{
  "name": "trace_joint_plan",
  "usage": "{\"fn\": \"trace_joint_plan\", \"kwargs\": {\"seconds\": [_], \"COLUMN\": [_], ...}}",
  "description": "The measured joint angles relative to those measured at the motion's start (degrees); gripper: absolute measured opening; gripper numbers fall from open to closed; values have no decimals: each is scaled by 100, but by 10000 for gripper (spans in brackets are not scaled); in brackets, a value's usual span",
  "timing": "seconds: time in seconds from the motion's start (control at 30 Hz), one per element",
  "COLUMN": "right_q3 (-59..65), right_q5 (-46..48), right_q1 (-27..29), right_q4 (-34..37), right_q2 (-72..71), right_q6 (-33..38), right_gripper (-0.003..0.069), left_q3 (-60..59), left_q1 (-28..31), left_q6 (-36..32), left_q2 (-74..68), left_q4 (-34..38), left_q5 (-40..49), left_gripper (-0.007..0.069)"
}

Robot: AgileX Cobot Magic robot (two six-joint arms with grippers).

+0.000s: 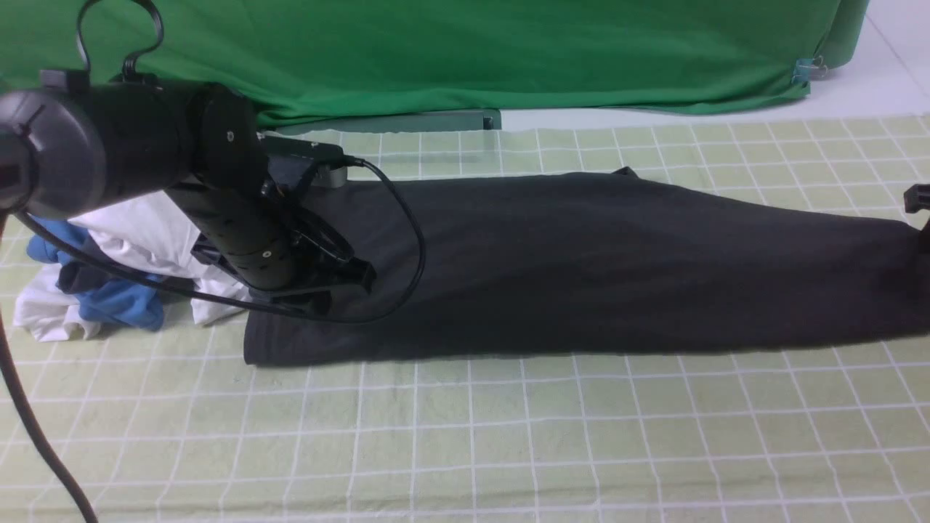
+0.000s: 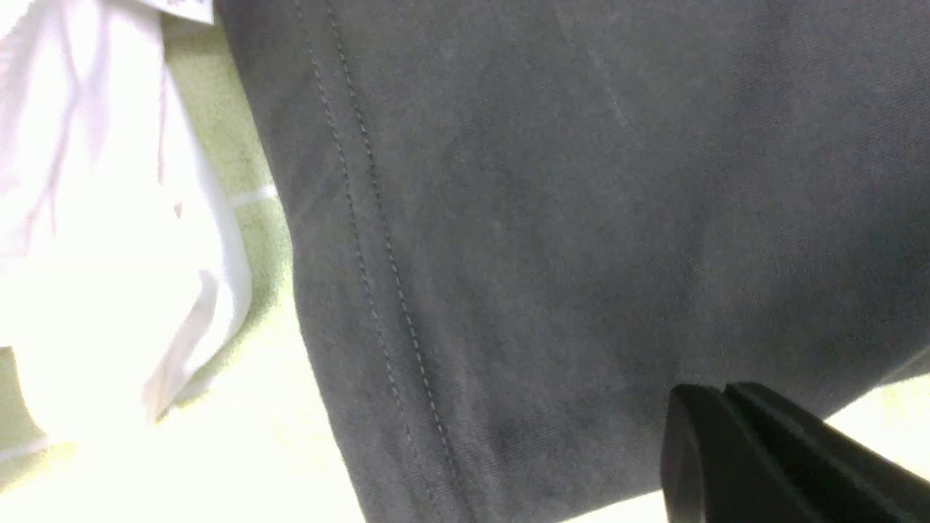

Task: Fold a long-sleeved shirt over a green coffee tablecloth.
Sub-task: 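Pull the folded dark garment lengthwise by its ends to straighten it flat on the table, then fold the right end of the dark garment over onto its left end with the right gripper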

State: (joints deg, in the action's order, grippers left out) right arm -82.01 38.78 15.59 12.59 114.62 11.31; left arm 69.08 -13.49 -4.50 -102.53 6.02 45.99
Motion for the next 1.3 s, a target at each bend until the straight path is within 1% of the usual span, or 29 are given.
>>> {"fn": "trace_joint_plan", "kwargs": {"seconds": [0.03,0.07,0.1,0.13,0.17,0.23,0.47,0.57,0.63,0.73,0.77,0.8,0.87,1.1,1.23,1.3], "right_q3": [-54,-87,-111,-125,-132,-137,-144,-161,-178,-183,-190,-190,-190,-227,-408,-560], "right_q5": [135,230,327,370,402,415,473,486,491,542,550,575,670,905,1253,1524], "right_q1": [0,0,0,0,0,0,-69,-131,-150,-185,-185,-179,-128,286,318,223], "right_q4": [0,0,0,0,-5,-5,0,-29,-23,17,22,6,-36,-142,-144,-72], "right_q2": [0,0,0,0,0,31,431,496,501,508,503,486,408,-203,-555,-727], "right_q6": [-11,-26,-33,-33,-33,-33,-46,-44,-35,133,157,167,192,-11,-35,-35], "right_gripper": [491,530,599,627,636,633,515,445,359,137,93,66,55,55,55,55], "left_q3": [0,0,0,0,0,0,0,0,0,0,0,0,0,-2,-2,-2], "left_q1": [0,0,0,0,0,4,11,11,11,18,18,18,18,18,18,18], "left_q6": [0,0,-7,-6,-6,-6,-6,-6,-12,-12,-12,-12,-12,-12,-18,-18], "left_q2": [0,0,0,0,0,0,0,0,13,95,152,245,512,1535,2001,2203], "left_q4": [0,0,0,0,0,0,0,18,23,88,101,113,113,52,47,47], "left_q5": [7,12,17,17,17,46,269,400,457,524,524,526,531,723,751,772], "left_gripper": [11,11,11,11,11,11,11,11,11,11,11,11,11,11,11,11]}}
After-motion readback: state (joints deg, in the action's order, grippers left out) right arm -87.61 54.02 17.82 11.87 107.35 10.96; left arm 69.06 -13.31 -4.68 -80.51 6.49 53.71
